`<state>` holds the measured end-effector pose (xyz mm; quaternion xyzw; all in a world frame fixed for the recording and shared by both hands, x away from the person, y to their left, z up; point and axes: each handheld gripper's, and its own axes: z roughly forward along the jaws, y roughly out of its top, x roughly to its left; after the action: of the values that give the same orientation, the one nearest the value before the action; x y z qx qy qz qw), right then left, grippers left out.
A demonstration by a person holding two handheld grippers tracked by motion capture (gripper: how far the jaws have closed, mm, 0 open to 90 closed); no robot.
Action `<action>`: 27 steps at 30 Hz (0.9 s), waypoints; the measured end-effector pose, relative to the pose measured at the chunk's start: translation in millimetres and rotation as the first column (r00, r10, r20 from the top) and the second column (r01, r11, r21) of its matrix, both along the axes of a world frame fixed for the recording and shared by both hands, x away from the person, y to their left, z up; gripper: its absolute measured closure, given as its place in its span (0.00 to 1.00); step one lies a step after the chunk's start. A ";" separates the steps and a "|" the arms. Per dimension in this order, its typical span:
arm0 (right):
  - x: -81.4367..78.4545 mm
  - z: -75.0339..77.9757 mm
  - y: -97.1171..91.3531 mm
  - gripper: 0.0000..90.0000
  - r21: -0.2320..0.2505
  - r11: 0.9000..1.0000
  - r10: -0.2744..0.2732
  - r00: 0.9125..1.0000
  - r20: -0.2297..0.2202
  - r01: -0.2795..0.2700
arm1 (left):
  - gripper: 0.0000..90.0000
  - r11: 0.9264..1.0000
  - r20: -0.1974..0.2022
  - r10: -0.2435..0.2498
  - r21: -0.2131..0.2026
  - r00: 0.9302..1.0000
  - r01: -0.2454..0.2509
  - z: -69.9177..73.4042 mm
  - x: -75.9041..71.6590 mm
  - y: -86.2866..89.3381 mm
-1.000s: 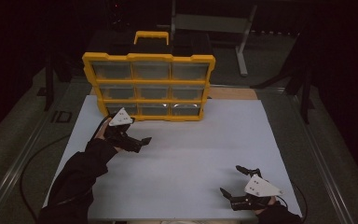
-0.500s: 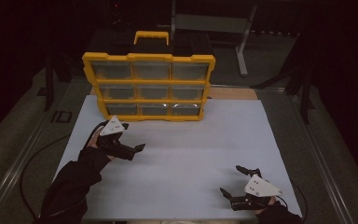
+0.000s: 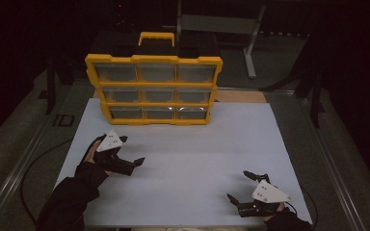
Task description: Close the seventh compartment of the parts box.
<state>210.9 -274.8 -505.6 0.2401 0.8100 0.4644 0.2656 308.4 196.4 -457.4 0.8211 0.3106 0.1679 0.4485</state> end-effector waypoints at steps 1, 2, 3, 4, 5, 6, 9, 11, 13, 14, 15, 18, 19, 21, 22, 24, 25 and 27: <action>0.1 0.0 -0.2 0.09 -0.002 1.000 0.003 1.000 0.002 -0.003 | 0.00 1.000 0.001 0.000 0.003 1.000 0.000 -0.5 -1.5 0.7; 0.1 0.1 -0.1 0.09 -0.002 1.000 0.003 1.000 0.002 -0.003 | 0.00 1.000 0.001 0.002 0.001 1.000 -0.002 -1.0 -3.0 1.5; 0.1 0.1 -0.1 0.09 -0.003 1.000 0.003 1.000 0.003 -0.003 | 0.00 1.000 0.002 0.005 0.000 1.000 -0.005 -1.4 -4.9 1.9; 0.0 0.1 -0.1 0.09 -0.002 1.000 0.003 1.000 0.003 -0.003 | 0.00 1.000 0.002 0.004 0.000 1.000 -0.004 -1.9 -6.6 2.4; 0.1 0.1 -0.1 0.09 -0.003 1.000 0.003 1.000 0.003 -0.003 | 0.00 1.000 0.004 0.004 0.000 1.000 -0.004 -2.5 -8.3 3.1; 0.1 0.0 -0.1 0.09 -0.004 1.000 0.004 1.000 0.001 -0.004 | 0.00 1.000 0.005 0.007 0.001 1.000 -0.007 -3.3 -9.8 3.9; 0.0 0.1 0.2 0.09 -0.005 1.000 0.004 1.000 0.001 -0.004 | 0.00 1.000 -0.001 0.013 -0.011 1.000 -0.013 -6.3 -14.0 6.8; -0.4 0.1 0.5 0.09 -0.005 1.000 0.001 1.000 -0.001 -0.001 | 0.00 1.000 0.002 0.018 -0.006 1.000 -0.018 -8.3 -16.8 8.5; -0.2 0.0 0.3 0.09 -0.006 1.000 0.003 1.000 0.001 -0.003 | 0.00 1.000 0.000 0.026 -0.009 1.000 -0.026 -10.2 -19.8 10.0; -0.2 0.0 0.4 0.09 -0.004 1.000 0.002 1.000 0.000 -0.002 | 0.00 0.999 0.006 0.031 -0.012 1.000 -0.031 -11.1 -21.5 10.5; -0.1 0.0 0.4 0.09 -0.005 1.000 0.003 1.000 0.000 -0.003 | 0.00 0.999 0.006 0.034 -0.013 0.999 -0.034 -11.9 -23.1 10.8; -0.1 -0.2 0.6 0.09 -0.005 1.000 0.003 1.000 0.000 -0.003 | 0.00 0.999 0.006 0.038 -0.017 0.999 -0.038 -14.8 -27.1 11.4; 0.0 -0.2 0.6 0.09 -0.005 1.000 0.004 1.000 0.000 -0.004 | 0.00 0.999 0.004 0.040 -0.018 0.999 -0.040 -15.9 -28.5 11.4; -0.1 -0.2 0.6 0.09 -0.005 1.000 0.003 1.000 0.000 -0.003 | 0.00 0.999 0.010 0.039 -0.016 0.999 -0.039 -18.4 -31.3 11.7; 0.0 -0.2 0.5 0.09 -0.005 1.000 0.004 1.000 0.000 -0.004 | 0.00 0.999 0.010 0.039 -0.016 0.999 -0.039 -19.5 -32.6 12.1; -0.3 -0.3 0.8 0.09 -0.004 1.000 0.002 1.000 -0.003 -0.002 | 0.00 0.999 0.006 0.047 -0.013 0.999 -0.047 -21.8 -35.4 12.6; -0.2 -0.3 0.8 0.09 -0.005 1.000 0.003 1.000 -0.002 -0.003 | 0.00 0.999 0.006 0.050 -0.008 0.999 -0.050 -22.9 -36.8 13.0; 0.0 -0.5 0.8 0.09 -0.006 1.000 0.004 1.000 -0.002 -0.004 | 0.00 0.998 0.004 0.059 -0.002 0.998 -0.059 -25.5 -40.0 13.8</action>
<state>210.9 -274.0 -506.2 0.2383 0.8120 0.4623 0.2648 268.5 210.2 -482.9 0.8107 0.3342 0.1823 0.4447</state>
